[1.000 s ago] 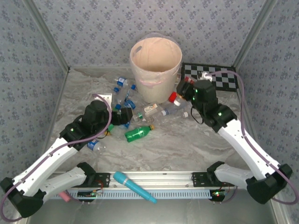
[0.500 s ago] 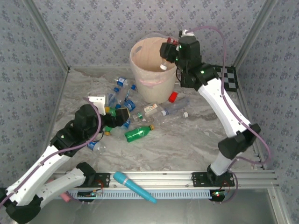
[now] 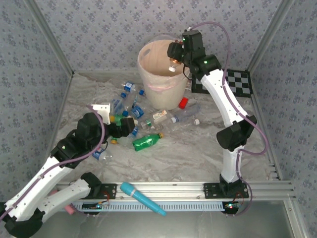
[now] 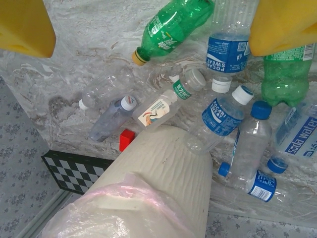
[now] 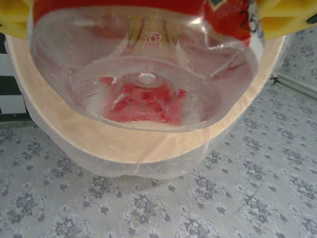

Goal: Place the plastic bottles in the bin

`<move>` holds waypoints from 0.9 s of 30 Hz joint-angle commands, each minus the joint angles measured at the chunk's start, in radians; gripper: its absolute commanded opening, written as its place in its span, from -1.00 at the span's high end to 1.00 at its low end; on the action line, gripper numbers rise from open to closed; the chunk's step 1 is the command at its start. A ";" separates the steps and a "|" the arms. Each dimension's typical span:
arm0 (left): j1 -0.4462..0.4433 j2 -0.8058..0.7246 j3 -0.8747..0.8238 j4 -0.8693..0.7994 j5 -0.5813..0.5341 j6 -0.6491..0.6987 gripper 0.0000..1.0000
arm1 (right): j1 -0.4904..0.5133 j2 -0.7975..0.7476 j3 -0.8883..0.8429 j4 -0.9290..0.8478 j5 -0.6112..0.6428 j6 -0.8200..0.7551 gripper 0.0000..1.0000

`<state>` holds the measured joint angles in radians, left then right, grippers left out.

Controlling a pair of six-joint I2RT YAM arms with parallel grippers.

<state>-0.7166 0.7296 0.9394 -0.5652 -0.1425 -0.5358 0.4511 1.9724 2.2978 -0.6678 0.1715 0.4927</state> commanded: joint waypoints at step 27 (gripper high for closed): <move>-0.006 0.028 0.008 -0.045 -0.114 -0.025 -0.99 | 0.067 -0.268 -0.286 0.104 0.066 -0.101 -0.99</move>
<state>-0.7166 0.7551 0.9394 -0.5831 -0.1917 -0.5426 0.5072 1.7691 2.0647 -0.6163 0.2214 0.4168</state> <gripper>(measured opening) 0.997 0.995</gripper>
